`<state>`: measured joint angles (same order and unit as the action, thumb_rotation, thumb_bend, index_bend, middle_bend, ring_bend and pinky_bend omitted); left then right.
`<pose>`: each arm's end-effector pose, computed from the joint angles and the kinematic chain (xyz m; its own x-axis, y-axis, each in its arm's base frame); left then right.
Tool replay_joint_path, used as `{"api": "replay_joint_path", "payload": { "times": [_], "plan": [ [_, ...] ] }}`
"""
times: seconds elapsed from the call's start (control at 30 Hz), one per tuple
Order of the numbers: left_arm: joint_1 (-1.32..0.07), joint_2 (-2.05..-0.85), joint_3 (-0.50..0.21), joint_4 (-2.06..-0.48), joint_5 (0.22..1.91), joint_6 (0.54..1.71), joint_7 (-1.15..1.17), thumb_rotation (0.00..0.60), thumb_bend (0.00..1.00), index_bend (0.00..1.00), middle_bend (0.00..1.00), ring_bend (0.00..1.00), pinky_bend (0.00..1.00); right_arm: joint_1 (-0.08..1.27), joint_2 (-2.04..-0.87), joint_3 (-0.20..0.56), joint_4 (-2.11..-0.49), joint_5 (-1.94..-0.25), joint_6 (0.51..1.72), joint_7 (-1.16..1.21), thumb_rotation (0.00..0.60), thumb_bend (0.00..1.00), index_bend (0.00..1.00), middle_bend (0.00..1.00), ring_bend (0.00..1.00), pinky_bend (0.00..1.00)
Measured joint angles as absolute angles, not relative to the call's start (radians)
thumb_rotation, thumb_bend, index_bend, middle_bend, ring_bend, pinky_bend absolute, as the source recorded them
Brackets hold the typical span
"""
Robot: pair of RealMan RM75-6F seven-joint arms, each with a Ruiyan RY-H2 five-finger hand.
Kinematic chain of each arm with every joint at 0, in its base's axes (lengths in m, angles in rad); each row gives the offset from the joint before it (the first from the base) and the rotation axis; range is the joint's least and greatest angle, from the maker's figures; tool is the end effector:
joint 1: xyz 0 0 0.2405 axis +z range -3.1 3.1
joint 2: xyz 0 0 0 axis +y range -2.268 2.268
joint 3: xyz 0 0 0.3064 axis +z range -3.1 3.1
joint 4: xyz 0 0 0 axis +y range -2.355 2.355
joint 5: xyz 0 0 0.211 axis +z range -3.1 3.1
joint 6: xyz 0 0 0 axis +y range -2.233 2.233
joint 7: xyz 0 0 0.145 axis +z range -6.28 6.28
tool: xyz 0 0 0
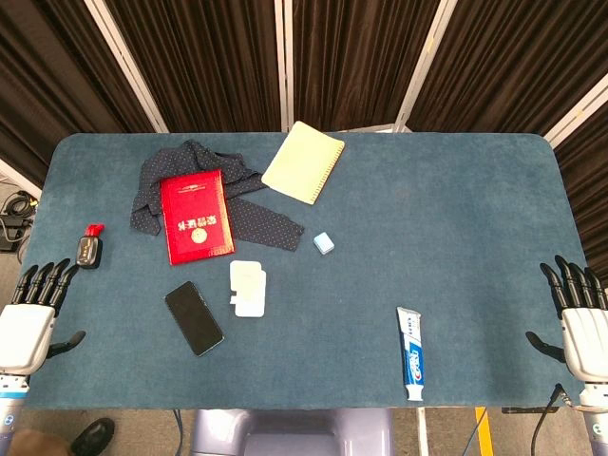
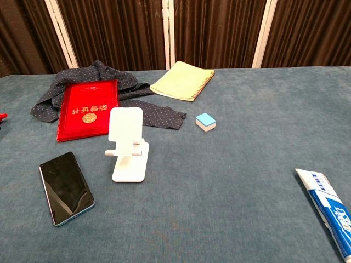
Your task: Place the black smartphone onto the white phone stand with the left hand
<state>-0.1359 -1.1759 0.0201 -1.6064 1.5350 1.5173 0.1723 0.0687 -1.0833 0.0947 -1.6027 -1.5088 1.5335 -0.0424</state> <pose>-0.3433 0.1885 0.1528 0.5100 0.0096 0.8601 0.8568 -0.0936 -0.5070 -0.3550 -0.1893 0.2066 0.4700 0.0873 0.8783 -0.8817 0.0005 0.4718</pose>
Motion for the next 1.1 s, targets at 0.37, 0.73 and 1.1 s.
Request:
{"api": "replay_joint_path", "payload": {
  "times": [0.37, 0.73, 1.1],
  "plan": [
    [-0.162, -1.179, 0.039, -1.594, 1.577, 1.452, 0.162, 0.600, 0.00, 0.00, 0.00, 0.00, 0.00, 0.068, -1.079, 0.094, -1.604, -1.507, 1.531, -0.022, 0.600, 0.00, 0.00, 0.00, 0.00, 0.00],
    [-0.366, -1.207, 0.057, -1.545, 1.617, 1.086, 0.182, 0.600, 0.00, 0.00, 0.00, 0.00, 0.00, 0.078, -1.075, 0.102, -1.603, -1.468, 1.493, -0.021, 0.600, 0.00, 0.00, 0.00, 0.00, 0.00],
    [-0.558, -1.261, 0.096, -1.375, 1.790, 0.937, 0.090, 0.600, 0.00, 0.04, 0.00, 0.00, 0.01, 0.088, -1.089, 0.114, -1.593, -1.425, 1.469, -0.054, 0.600, 0.00, 0.00, 0.00, 0.00, 0.00]
  ]
}}
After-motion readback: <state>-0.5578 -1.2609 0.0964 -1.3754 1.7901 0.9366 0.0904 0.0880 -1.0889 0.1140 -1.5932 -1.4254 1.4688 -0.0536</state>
